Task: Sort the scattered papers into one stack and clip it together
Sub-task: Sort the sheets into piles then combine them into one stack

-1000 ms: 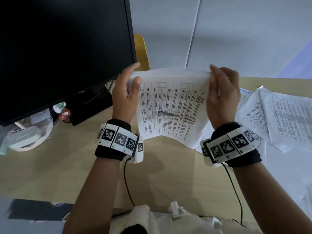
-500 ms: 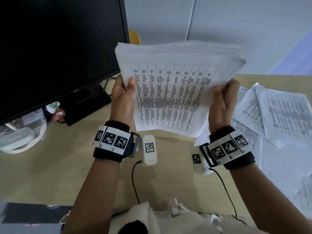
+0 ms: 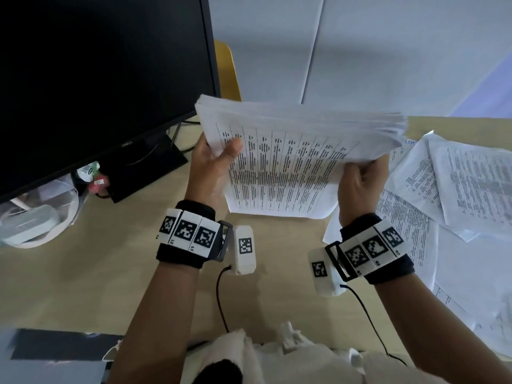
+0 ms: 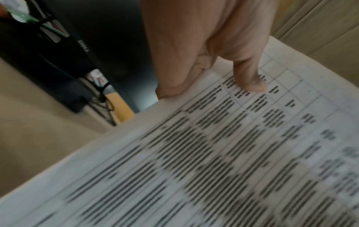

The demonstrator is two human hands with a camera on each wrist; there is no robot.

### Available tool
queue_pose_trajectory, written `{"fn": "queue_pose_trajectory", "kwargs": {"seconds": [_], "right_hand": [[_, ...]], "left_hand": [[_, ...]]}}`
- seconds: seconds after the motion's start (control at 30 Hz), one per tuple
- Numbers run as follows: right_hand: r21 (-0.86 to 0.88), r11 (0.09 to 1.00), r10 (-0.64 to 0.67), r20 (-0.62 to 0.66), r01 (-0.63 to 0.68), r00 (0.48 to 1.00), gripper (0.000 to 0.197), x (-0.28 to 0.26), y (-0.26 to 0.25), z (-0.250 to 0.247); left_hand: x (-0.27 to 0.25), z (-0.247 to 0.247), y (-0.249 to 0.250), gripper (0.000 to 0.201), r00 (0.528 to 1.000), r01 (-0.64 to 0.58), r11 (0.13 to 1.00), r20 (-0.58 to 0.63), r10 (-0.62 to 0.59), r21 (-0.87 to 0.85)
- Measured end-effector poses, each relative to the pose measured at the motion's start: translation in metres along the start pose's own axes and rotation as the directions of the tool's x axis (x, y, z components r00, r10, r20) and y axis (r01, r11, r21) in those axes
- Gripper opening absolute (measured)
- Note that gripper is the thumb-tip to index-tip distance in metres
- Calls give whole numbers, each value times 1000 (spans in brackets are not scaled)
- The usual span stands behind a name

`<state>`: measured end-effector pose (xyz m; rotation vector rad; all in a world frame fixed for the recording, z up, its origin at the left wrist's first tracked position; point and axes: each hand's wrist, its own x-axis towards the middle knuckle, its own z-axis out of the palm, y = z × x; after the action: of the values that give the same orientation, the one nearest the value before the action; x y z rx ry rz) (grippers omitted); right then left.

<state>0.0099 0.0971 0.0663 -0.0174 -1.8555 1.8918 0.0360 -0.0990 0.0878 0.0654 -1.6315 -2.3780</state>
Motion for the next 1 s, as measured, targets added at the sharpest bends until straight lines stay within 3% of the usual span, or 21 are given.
{"fn": "queue_pose_trajectory", "kwargs": {"seconds": [0.13, 0.23, 0.33, 0.43, 0.5, 0.6, 0.77, 0.9, 1.0], "right_hand": [[-161, 974, 169, 50, -159, 984, 42, -16, 30, -7], [-256, 950, 200, 67, -177, 977, 39, -18, 43, -10], [-281, 944, 201, 76, -172, 977, 37, -11, 38, -7], [-309, 934, 223, 108, -180, 969, 29, -3, 34, -1], [-380, 906, 254, 133, -187, 958, 41, 0, 43, 3], [-451, 858, 372, 212, -247, 904, 57, -5, 64, 3], [-625, 734, 549, 312, -268, 776, 63, -21, 84, -1], [-767, 619, 636, 364, -168, 681, 63, -29, 90, -7], [-854, 519, 654, 380, -23, 654, 60, -36, 91, -7]], "left_hand": [[-9, -9, -34, 39, 994, 112, 989, 6, -113, 93], [-8, -14, -49, 38, 983, 182, 971, -51, -177, 157], [-2, -15, -48, 68, 987, 156, 930, -88, -134, 334], [11, -14, -47, 49, 978, 181, 872, -177, -110, 456], [19, -18, -54, 35, 941, 290, 813, -305, -147, 504], [20, -27, -73, 33, 888, 434, 727, -390, -245, 532], [6, -42, -108, 41, 799, 591, 590, -498, -337, 550], [2, -53, -125, 57, 686, 725, 451, -602, -407, 521], [2, -49, -126, 56, 678, 733, 382, -644, -353, 563]]}}
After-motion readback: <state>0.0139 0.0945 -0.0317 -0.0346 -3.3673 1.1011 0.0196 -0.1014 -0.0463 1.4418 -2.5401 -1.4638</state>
